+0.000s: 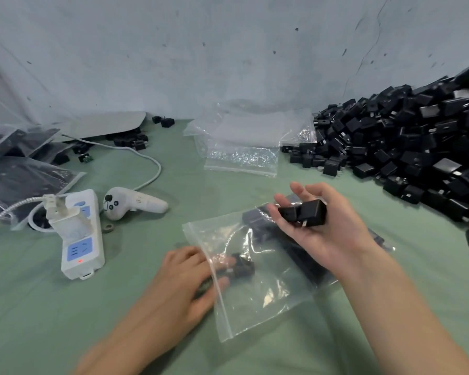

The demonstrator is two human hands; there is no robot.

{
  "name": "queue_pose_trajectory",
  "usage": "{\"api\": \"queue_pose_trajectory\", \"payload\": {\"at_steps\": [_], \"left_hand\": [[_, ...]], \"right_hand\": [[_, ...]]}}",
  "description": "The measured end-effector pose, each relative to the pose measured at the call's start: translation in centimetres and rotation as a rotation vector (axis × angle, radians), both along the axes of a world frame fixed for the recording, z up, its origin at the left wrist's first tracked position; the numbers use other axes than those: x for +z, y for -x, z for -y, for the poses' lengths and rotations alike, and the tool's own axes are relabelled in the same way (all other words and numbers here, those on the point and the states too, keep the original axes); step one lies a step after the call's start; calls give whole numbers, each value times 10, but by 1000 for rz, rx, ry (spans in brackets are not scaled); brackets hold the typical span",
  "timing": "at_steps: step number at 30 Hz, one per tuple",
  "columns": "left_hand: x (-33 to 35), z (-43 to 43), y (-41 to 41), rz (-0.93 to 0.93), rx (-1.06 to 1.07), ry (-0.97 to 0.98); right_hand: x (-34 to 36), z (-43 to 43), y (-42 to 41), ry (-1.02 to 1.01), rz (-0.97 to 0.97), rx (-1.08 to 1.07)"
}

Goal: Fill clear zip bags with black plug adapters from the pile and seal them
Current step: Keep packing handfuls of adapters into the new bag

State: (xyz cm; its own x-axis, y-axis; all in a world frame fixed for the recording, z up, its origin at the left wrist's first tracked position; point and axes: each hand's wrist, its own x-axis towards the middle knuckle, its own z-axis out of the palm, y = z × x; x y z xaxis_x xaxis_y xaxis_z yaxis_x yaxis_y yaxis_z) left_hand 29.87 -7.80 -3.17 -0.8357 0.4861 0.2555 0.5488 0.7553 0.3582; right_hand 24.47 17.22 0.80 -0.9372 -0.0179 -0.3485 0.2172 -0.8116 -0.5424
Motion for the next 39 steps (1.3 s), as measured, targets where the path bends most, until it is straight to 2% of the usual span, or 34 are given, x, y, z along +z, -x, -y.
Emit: {"api": "queue_pose_trajectory", "payload": {"at_steps": [6, 13, 18, 21, 23, 26, 28, 30, 34, 39], "left_hand": [[4, -27, 20, -25, -123, 127], [-1, -52, 22, -102, -146, 83], [14, -10, 19, 17, -53, -75], [27, 16, 11, -53, 270, -356], [39, 8, 9, -133, 311, -507], [43, -25, 8, -82, 116, -412], [36, -36, 11, -1, 96, -336], [33, -33, 13, 47, 98, -356], [29, -13, 7, 27, 39, -275], [24, 11, 0, 159, 135, -523]], "right_hand": [[-4, -2, 1, 59, 29, -34], [-7, 0, 2, 63, 28, 15], [-8, 0, 0, 83, 8, 45], [-5, 9, -2, 49, -19, 109], [-3, 21, -6, 37, -40, 164], [-1, 43, -14, -14, -98, 274], [-2, 54, -19, -43, -159, 369], [1, 61, -22, -93, -198, 433], [7, 65, -25, -186, -208, 481], [8, 72, -29, -119, -177, 501]]}}
